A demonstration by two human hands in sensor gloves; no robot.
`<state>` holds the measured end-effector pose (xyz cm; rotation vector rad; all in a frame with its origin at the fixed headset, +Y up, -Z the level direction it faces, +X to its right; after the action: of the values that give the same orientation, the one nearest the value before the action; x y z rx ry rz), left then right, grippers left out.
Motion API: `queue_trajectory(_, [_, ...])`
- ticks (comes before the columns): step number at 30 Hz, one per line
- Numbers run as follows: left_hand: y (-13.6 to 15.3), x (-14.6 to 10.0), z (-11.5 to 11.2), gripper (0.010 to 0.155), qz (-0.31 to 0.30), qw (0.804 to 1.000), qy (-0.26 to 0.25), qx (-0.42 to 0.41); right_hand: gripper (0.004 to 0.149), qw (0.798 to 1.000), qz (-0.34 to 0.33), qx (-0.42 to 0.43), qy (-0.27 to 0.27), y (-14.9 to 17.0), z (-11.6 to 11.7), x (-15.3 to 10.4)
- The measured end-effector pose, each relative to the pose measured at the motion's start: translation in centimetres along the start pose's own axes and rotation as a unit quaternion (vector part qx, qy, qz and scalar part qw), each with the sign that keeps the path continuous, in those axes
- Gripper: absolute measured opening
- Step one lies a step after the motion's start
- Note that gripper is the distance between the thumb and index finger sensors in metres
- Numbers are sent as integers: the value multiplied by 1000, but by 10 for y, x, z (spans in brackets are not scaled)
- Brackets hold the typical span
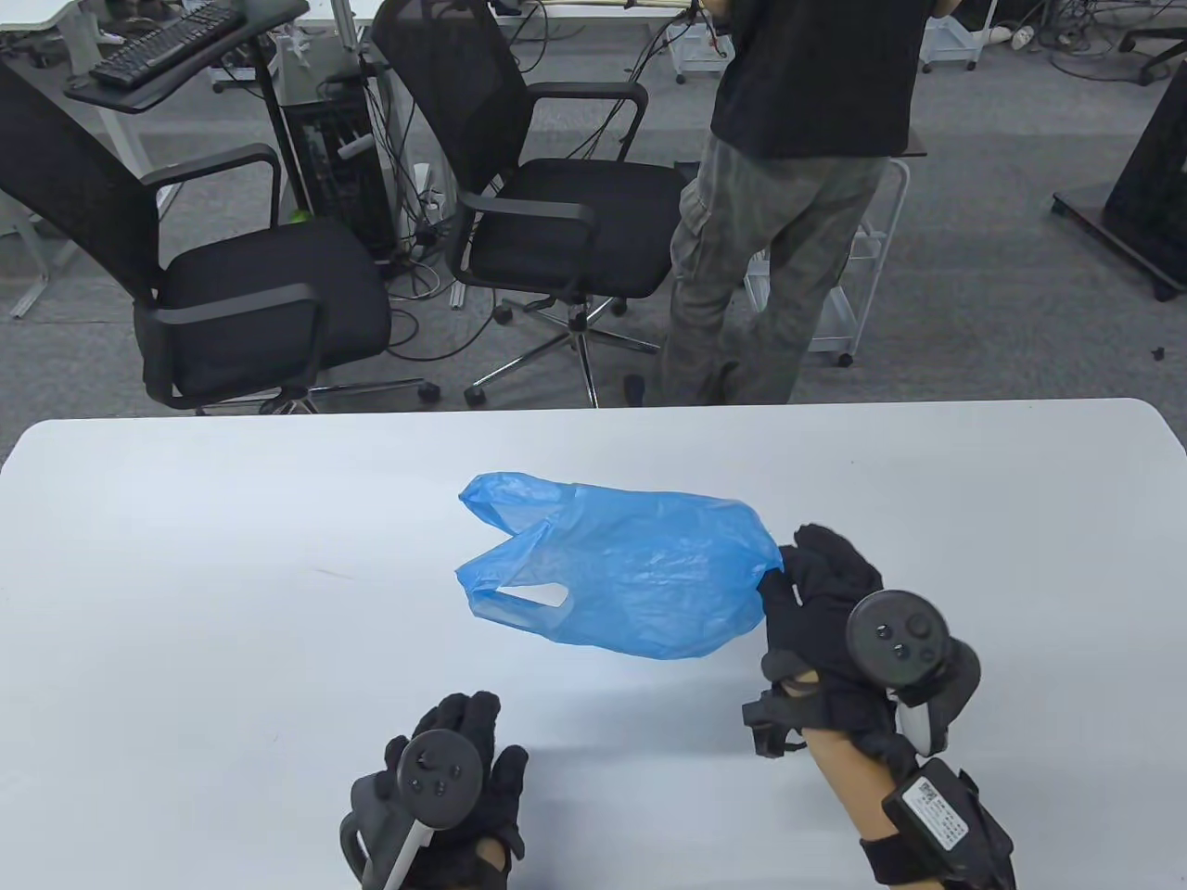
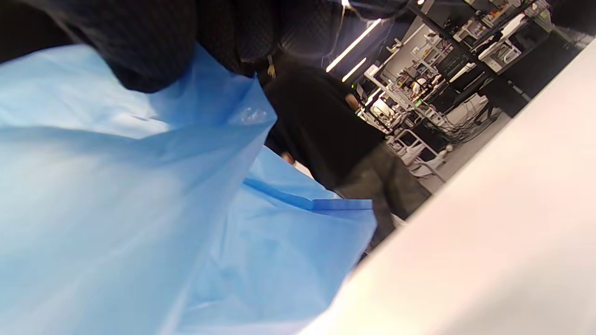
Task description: Squeeze plastic bag to expel air
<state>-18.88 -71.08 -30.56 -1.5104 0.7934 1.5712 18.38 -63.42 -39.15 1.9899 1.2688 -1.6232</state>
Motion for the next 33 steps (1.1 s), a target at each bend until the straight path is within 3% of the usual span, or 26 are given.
queue_trajectory(5, [2, -4, 5, 66, 5, 1000, -24, -13, 38, 978, -12, -113, -176, 38, 69, -25])
queue_trajectory(9, [0, -2, 2, 67, -2, 1000, -10, -12, 39, 936, -32, -196, -290, 51, 90, -48])
queue_trajectory(12, [-3, -2, 0, 67, -9, 1000, -3, -8, 51, 928, -48, -225, -292, 50, 75, -50])
queue_trajectory(16, [-8, 0, -8, 67, -22, 1000, 21, 2, 66, 934, -167, -215, -230, 16, 38, -41])
queue_trajectory(18, [-11, 2, -13, 67, -32, 999, 38, 9, 68, 930, -207, -190, -239, 3, 36, -37])
queue_trajectory(22, [-16, 5, -24, 67, -48, 996, 76, 23, 69, 917, -161, -123, -343, 9, 70, -35])
queue_trajectory(25, [-16, 6, -32, 67, -54, 993, 102, 31, 67, 884, -114, -92, -444, 27, 102, -47])
queue_trajectory(29, [-20, 8, -40, 67, -65, 989, 127, 36, 67, 847, -105, -107, -511, 49, 118, -72])
queue_trajectory(33, [-39, 11, -46, 66, -116, 981, 147, 41, 67, 817, -92, -124, -556, 68, 123, -94])
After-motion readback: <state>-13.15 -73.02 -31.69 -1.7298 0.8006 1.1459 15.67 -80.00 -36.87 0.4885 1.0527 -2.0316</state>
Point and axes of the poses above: the tracker on the back of each hand, its own y axis roughly to the little-finger side, its own x axis roughly from the wrist to the fingertips, z = x × y, the point moved 5 cm from there along x, roughly from the wrist to the fingertips, and after that the axes turned 14 degrees about -z, right-handed, at the moved point
